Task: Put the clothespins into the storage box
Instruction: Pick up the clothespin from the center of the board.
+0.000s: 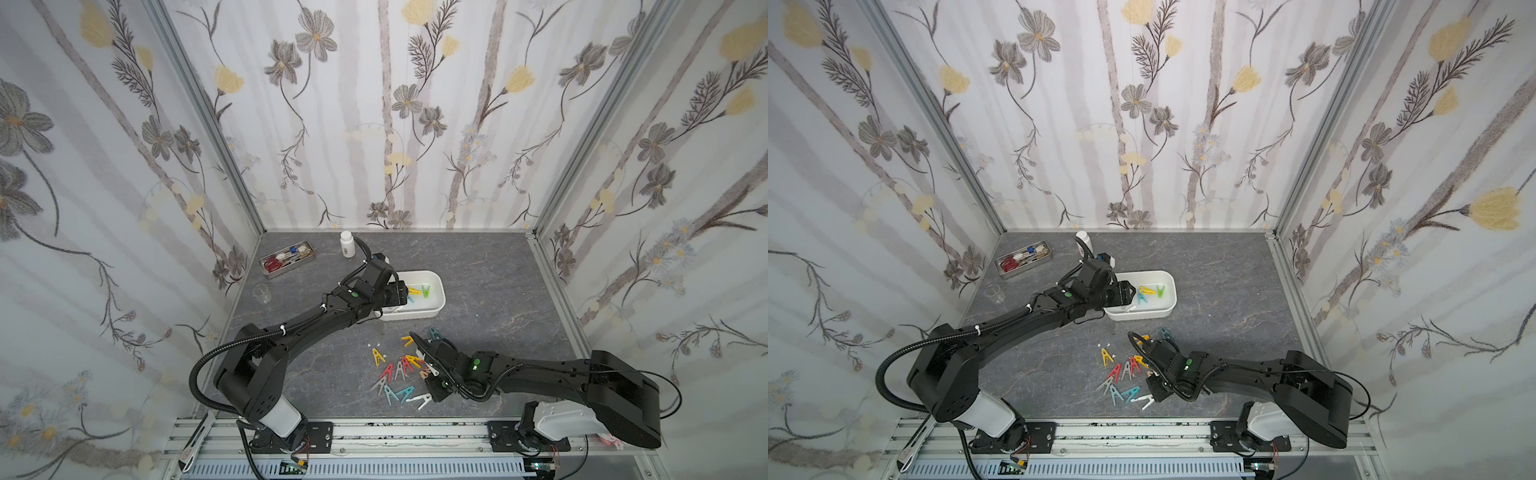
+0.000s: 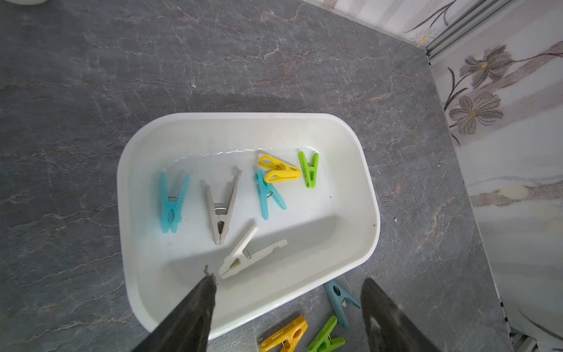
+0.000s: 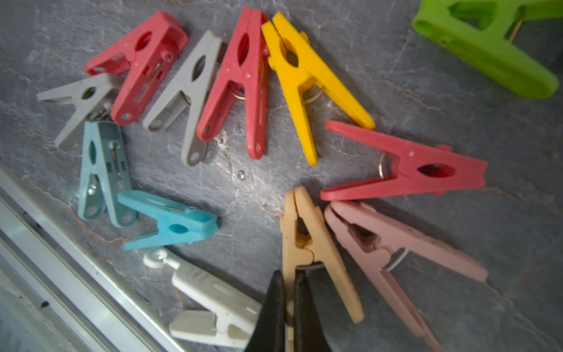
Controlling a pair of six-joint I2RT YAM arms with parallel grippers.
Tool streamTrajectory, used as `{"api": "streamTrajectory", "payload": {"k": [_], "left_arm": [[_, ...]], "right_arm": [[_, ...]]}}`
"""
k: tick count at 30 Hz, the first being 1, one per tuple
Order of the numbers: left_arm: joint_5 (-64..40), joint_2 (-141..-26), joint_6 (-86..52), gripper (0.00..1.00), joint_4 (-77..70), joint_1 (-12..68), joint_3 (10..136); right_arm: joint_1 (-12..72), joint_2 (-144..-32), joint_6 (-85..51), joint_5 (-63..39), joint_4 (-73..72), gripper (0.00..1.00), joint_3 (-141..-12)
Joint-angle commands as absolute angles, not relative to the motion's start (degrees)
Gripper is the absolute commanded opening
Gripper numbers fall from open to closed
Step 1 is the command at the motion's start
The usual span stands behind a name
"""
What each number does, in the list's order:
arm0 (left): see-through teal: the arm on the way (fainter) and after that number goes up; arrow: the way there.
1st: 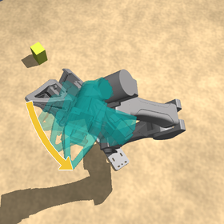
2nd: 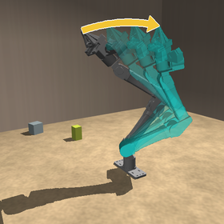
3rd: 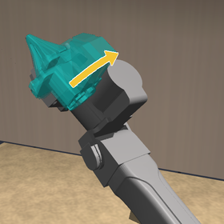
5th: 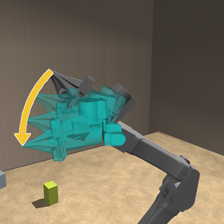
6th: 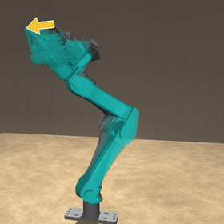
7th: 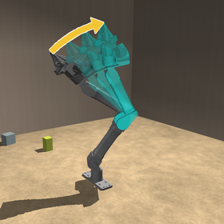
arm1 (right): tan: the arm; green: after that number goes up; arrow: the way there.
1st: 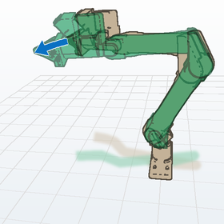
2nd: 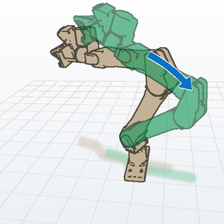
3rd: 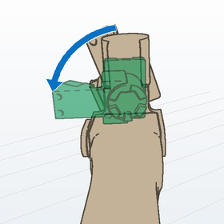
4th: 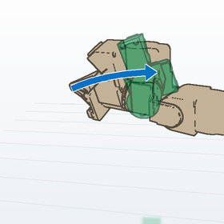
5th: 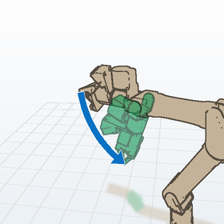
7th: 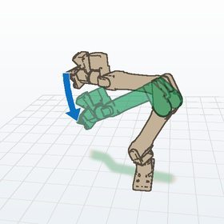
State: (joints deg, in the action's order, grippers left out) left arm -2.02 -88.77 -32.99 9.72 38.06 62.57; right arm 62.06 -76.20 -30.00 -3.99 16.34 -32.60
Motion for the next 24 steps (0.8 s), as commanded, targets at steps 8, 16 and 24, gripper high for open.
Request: {"api": "streamTrajectory", "payload": {"k": [8,16,24], "left_arm": [[1.3,-84.8,-34.7,0.75,8.7,37.0,57.7],[1.7,-81.0,-35.7,0.75,9.4,35.3,52.6],[1.6,-73.1,-36.4,0.76,14.4,33.2,46.9]], "right_arm": [[57.1,-69.4,-30.7,-12.8,16.6,0.00,-34.9],[49.1,-70.4,-31.0,-21.1,8.8,0.00,-40.0],[39.2,-83.1,-25.3,-23.5,8.7,0.00,-56.5]]}}
